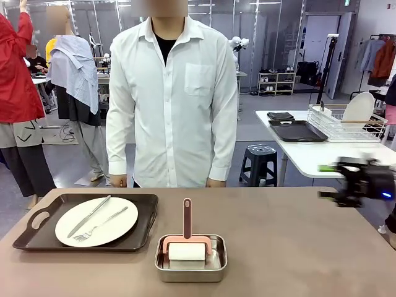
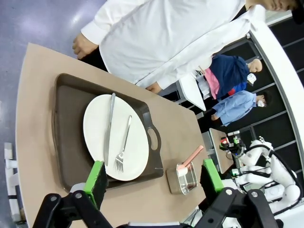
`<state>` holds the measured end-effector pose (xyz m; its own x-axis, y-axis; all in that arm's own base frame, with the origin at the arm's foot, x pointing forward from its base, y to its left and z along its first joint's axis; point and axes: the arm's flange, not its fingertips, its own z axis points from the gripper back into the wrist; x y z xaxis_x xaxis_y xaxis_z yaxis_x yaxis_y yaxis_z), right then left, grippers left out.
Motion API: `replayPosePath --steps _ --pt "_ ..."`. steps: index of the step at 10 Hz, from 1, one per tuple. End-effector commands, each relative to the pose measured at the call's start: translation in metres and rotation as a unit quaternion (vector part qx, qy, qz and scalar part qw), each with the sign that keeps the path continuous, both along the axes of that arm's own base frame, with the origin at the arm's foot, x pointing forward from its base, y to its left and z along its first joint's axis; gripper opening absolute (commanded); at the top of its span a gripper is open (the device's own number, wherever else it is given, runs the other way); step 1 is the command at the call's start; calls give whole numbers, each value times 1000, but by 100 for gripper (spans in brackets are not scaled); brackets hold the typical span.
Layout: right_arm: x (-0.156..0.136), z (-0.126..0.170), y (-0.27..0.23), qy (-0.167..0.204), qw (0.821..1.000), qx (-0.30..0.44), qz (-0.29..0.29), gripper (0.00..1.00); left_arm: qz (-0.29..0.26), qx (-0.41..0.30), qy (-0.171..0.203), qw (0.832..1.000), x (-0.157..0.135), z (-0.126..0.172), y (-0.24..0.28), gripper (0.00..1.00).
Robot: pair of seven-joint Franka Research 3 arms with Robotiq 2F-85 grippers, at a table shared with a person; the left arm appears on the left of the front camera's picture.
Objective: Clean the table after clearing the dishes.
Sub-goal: When the right (or left) Handle tray is removed, use the right hand (or left hand) to clean the right (or left) side of the table with the Lint Roller.
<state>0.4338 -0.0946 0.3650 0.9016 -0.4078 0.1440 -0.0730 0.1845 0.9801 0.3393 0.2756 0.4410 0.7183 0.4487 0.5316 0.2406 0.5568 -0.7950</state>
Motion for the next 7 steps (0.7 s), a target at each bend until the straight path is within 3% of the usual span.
replayPosePath --steps 1,5,6,7 --pt "-45 -2 -51 6 984 67 -163 100 -4 -2 -5 1000 -3 1 3 100" --pt "-143 -46 -105 40 940 119 -318 100 -4 -2 -5 1000 -3 1 3 100" --pt "-149 -49 -104 37 935 110 -335 100 -4 -2 -5 1000 -3 1 3 100" --pt "-115 -44 -146 34 952 97 -290 100 -4 -2 -5 1000 -3 1 3 100"
